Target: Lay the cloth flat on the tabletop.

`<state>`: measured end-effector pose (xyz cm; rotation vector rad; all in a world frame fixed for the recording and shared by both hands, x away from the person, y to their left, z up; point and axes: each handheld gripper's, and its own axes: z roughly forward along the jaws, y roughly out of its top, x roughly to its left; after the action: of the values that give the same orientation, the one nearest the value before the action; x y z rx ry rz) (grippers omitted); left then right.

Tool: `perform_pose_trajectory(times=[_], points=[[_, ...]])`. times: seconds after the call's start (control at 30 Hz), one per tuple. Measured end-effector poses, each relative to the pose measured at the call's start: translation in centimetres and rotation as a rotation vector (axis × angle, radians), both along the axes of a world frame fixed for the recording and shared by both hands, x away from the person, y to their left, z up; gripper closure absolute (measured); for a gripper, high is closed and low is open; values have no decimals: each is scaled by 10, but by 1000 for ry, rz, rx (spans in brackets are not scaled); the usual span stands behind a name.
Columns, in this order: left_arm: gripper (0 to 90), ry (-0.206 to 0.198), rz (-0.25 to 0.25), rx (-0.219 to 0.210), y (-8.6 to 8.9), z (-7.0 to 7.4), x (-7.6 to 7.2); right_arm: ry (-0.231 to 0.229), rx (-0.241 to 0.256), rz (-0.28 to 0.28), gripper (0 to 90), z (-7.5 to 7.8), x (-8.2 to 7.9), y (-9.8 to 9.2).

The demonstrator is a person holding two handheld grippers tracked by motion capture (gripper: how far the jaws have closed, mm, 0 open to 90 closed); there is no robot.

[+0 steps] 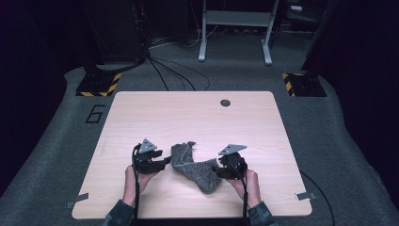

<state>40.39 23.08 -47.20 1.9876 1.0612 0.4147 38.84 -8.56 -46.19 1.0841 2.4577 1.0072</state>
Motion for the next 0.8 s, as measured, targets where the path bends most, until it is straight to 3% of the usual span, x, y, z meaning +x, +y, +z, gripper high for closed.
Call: perform_pose_trajectory(times=[0.1,0.13,0.17,0.2,0.23,0.27,0.3,0.37,0.4,0.5,0.63,0.8], points=[[395,12,0,-1,-3,1,11,-8,33,13,517,10,12,7],[367,50,-17,10,-6,-2,18,-3,39,29,509,12,21,16],[359,50,-17,10,-6,-2,18,1,39,39,506,12,24,21],[357,90,-33,33,-8,-8,24,10,31,56,509,11,30,28],[363,90,-33,33,-8,-8,24,10,31,56,509,11,30,28],[383,128,-56,17,-9,-14,26,26,26,82,514,8,37,40],[397,128,-56,17,-9,-14,26,39,20,101,525,7,39,45],[462,148,-71,-3,-10,-17,25,41,15,117,528,5,40,54],[497,162,-101,-20,-12,-19,25,54,5,153,543,1,42,67],[662,164,-124,-28,-15,-20,23,75,24,191,551,-2,42,80],[792,159,-141,-32,-18,-21,23,73,5,193,583,-4,44,90],[870,140,-126,-28,-21,-24,21,89,8,165,621,-8,50,96]])
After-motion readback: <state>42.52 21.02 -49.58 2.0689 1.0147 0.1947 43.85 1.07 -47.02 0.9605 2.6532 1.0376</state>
